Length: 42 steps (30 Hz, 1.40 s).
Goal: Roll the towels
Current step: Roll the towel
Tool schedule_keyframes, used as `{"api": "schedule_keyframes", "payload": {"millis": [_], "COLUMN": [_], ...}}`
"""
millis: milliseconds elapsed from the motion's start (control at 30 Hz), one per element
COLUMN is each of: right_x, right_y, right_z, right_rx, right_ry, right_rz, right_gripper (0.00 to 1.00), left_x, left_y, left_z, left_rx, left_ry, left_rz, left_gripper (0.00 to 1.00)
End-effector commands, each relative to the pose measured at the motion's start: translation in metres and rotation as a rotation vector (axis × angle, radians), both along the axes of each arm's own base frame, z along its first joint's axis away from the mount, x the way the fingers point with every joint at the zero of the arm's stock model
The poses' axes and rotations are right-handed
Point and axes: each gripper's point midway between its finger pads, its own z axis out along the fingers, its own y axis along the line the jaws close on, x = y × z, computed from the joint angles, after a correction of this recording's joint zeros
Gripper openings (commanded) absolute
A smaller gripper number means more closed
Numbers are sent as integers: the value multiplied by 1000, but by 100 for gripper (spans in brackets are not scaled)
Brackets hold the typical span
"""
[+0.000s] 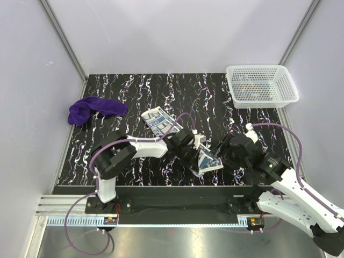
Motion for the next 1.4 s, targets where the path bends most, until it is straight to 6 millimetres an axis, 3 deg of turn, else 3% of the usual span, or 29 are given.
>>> {"api": "schedule_keyframes", "payload": {"millis": [0,200,300,433,467,533,567,867,1033,1167,1367], "right_x": [6,6,7,8,6,7,6,24,36,40,42], "right_y": [19,24,21,23,22,28,27,34,52,59,61], "right_z": [23,1,-6,-22,-36,-45,-58,-93,-111,-131,-139], "right_rx": [54,41,32,32,18,33,16,-43,-23,-52,-77], "right_ry": [-58,-13,-11,-2,25,34,61,83,88,132,145], "right_rz": [77,83,62,62,63,69,65,29,48,61,66], "right_gripper": [74,72,70,67,66,65,65,65,61,57,41], "left_x": [-15,7,18,36,38,42,42,42,42,43,41], "left_y": [-11,-3,10,25,27,29,30,31,30,30,32], "left_z": [16,25,17,1,-2,-5,-6,-12,-10,-10,-8], "left_rx": [-140,-266,-274,-204,-186,-170,-164,-155,-167,-167,-161], "left_ry": [133,289,398,409,411,419,424,443,451,453,444], "left_rz": [-85,-2,88,162,167,173,173,178,174,175,177], "left_gripper": [0,0,0,4,8,9,10,16,17,17,18]}}
